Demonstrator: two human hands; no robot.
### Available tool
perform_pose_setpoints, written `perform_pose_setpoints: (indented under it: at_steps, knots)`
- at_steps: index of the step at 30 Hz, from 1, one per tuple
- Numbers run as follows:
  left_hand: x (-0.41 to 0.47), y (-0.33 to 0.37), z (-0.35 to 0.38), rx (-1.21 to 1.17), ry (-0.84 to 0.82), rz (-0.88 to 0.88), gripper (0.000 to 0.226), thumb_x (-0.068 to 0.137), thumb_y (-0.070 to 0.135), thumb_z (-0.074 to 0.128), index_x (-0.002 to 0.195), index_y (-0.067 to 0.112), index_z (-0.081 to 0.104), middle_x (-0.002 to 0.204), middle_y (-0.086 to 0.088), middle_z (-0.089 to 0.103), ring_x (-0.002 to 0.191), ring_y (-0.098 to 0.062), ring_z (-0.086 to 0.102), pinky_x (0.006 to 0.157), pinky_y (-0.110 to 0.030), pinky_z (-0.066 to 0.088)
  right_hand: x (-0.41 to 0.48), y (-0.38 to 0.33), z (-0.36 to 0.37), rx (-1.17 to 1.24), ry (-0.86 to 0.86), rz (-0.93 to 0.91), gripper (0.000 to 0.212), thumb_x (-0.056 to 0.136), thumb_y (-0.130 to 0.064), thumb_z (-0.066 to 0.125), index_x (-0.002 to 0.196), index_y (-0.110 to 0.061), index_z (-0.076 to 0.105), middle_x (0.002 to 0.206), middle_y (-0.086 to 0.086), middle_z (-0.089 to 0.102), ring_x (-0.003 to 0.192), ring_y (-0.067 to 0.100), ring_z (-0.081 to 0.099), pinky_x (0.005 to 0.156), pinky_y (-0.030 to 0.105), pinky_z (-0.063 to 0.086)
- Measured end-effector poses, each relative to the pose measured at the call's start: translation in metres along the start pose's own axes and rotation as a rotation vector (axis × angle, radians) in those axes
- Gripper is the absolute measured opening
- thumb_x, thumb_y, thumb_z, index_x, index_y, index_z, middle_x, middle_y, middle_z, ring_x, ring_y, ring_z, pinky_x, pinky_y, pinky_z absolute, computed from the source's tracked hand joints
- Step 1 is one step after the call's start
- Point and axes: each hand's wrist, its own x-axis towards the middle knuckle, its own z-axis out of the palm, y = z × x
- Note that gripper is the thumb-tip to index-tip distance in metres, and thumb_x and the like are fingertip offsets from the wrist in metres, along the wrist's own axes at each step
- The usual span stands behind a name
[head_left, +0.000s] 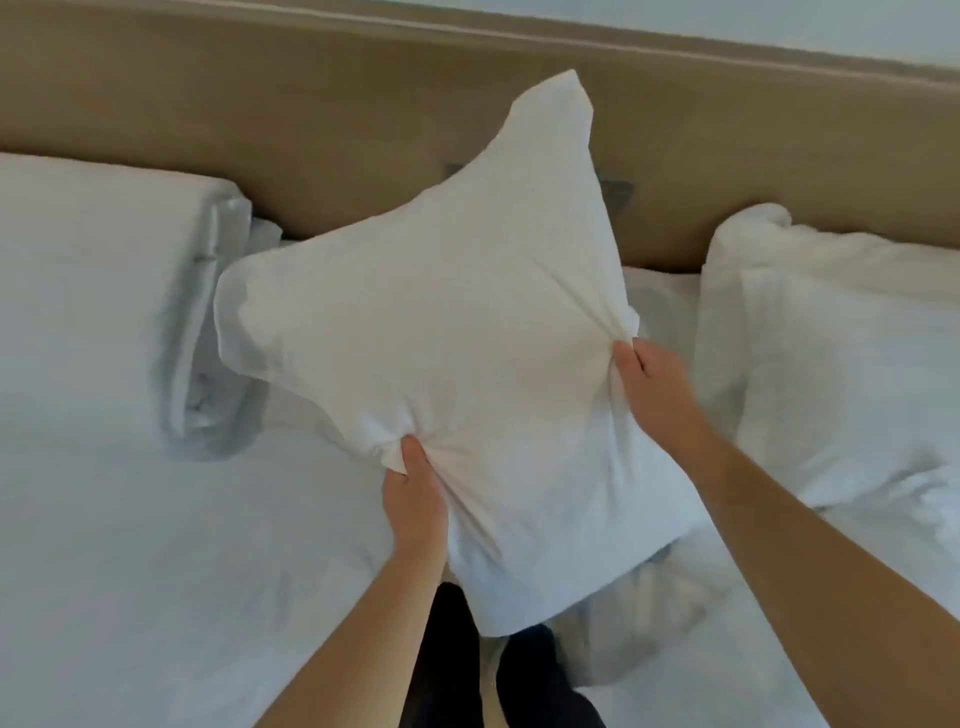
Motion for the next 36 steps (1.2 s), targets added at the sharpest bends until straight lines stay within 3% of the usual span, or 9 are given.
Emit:
perform_pose_setpoints:
  at_steps: [3,8,17,22,24,26,28,32,36]
  knots:
    - [0.032,0.046,-0.050,-0.126,0.101,0.037,0.045,0.101,0.044,0.041,0.127,0.011,0.057,0.112,-0.005,0.060,0.115,-0.027,0.055,0.088,-0.030,0.040,0.025,-0.090,0.037,-0.030,-0.071,-0.148,0.042,0.104,-0.026,0.038,0.064,-0.014,0.033,0.062,0.001,0.039,0.059,0.016,0.037,0.059,0.035,0.027]
    - [0.080,0.123,-0.136,-0.212,0.346,0.049,0.058,0.101,0.048,0.037,0.132,0.002,0.052,0.130,-0.018,0.056,0.121,-0.033,0.053,0.101,-0.039,0.041,0.062,-0.250,0.095,-0.080,-0.173,-0.404,0.043,0.103,-0.024,0.039,0.061,-0.017,0.033,0.061,-0.001,0.039,0.058,0.012,0.036,0.056,0.029,0.028]
    - [0.182,0.260,-0.266,-0.471,0.709,-0.023,0.069,0.098,0.056,0.026,0.126,-0.001,0.054,0.128,-0.021,0.058,0.116,-0.038,0.055,0.102,-0.045,0.043,0.123,-0.522,0.217,-0.181,-0.360,-0.733,0.039,0.101,-0.027,0.038,0.062,-0.018,0.036,0.063,0.000,0.043,0.062,0.019,0.042,0.054,0.032,0.027]
    - [0.277,0.330,-0.312,-0.545,0.704,0.017,0.073,0.095,0.059,0.036,0.150,0.012,0.027,0.147,-0.013,0.042,0.129,-0.034,0.045,0.106,-0.043,0.037,0.170,-0.641,0.317,-0.188,-0.414,-0.904,0.027,0.100,-0.028,0.034,0.083,-0.013,0.049,0.083,0.005,0.053,0.082,0.027,0.053,0.068,0.034,0.037]
    - [0.315,0.316,-0.303,-0.414,0.628,0.028,0.080,0.094,0.061,0.040,0.154,0.018,0.010,0.155,-0.013,0.029,0.137,-0.037,0.034,0.109,-0.048,0.029,0.202,-0.634,0.361,-0.266,-0.485,-0.912,0.027,0.099,-0.034,0.035,0.109,-0.017,0.053,0.108,0.006,0.058,0.105,0.030,0.055,0.086,0.039,0.044]
    - [0.349,0.274,-0.274,-0.314,0.553,-0.011,0.087,0.092,0.062,0.045,0.155,0.022,0.003,0.159,-0.014,0.020,0.142,-0.038,0.028,0.112,-0.050,0.026,0.234,-0.578,0.396,-0.463,-0.538,-0.871,0.045,0.099,-0.044,0.035,0.141,-0.026,0.037,0.141,0.007,0.043,0.127,0.033,0.044,0.103,0.048,0.036]
    - [0.378,0.230,-0.239,-0.311,0.485,-0.048,0.092,0.089,0.062,0.050,0.156,0.022,-0.001,0.161,-0.012,0.015,0.144,-0.035,0.024,0.114,-0.048,0.023,0.265,-0.508,0.418,-0.608,-0.551,-0.786,0.059,0.098,-0.052,0.035,0.151,-0.031,0.018,0.154,0.004,0.028,0.137,0.033,0.033,0.107,0.052,0.028]
    - [0.419,0.196,-0.205,-0.379,0.498,-0.015,0.099,0.086,0.061,0.057,0.155,0.021,-0.001,0.160,-0.006,0.017,0.144,-0.029,0.025,0.116,-0.043,0.022,0.309,-0.461,0.445,-0.583,-0.487,-0.674,0.078,0.090,-0.071,0.034,0.154,-0.030,0.012,0.158,0.004,0.024,0.144,0.029,0.023,0.112,0.053,0.022]
    - [0.450,0.194,-0.217,-0.655,0.571,-0.124,0.111,0.075,0.075,0.059,0.154,0.015,0.010,0.155,-0.007,0.030,0.139,-0.031,0.034,0.114,-0.045,0.028,0.327,-0.481,0.469,-0.470,-0.521,-0.653,0.070,0.094,-0.064,0.035,0.143,-0.015,0.036,0.141,0.010,0.047,0.124,0.031,0.047,0.098,0.041,0.039]
